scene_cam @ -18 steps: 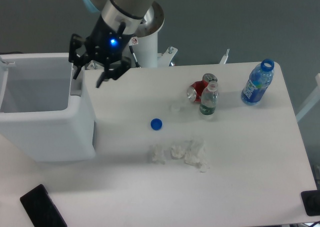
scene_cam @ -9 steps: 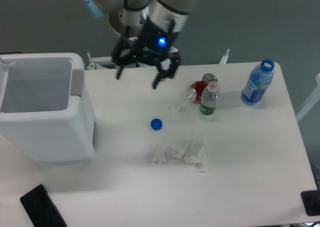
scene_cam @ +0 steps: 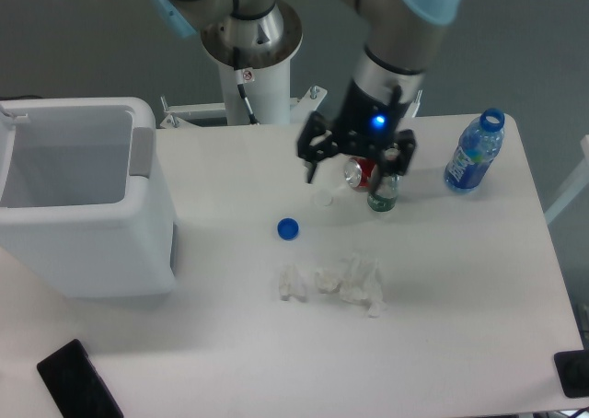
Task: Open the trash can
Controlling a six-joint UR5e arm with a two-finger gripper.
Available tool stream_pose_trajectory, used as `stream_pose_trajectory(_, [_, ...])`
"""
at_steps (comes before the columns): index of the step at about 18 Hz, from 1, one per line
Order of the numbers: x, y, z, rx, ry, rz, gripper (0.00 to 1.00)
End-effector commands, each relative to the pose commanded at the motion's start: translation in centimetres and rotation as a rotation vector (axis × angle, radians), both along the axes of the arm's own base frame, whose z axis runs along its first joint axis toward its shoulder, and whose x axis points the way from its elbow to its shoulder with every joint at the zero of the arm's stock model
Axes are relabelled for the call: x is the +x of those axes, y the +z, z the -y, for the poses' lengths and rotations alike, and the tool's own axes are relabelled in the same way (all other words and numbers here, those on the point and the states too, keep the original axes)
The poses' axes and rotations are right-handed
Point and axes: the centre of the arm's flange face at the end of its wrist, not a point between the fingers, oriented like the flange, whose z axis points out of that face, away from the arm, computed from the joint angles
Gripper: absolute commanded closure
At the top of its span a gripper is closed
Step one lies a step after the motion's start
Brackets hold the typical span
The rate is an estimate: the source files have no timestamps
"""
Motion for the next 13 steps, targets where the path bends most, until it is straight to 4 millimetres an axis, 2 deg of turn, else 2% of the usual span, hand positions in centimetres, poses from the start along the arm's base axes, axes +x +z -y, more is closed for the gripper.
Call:
stream_pose_trajectory(4, [-1.9, -2.8, 0.0, -0.106, -0.061, -0.042, 0.0])
stream_pose_trajectory(8, [-3.6, -6.6, -0.8, -0.15, -0.207, -0.025, 0.0])
stream_pose_trajectory(11, [-4.8, -8.0, -1.2, -0.204, -0.318, -0.037, 0.0])
stream_pose_trajectory(13, [-4.7, -8.9, -1.8, -0.267, -0.379, -0.05, 0.0])
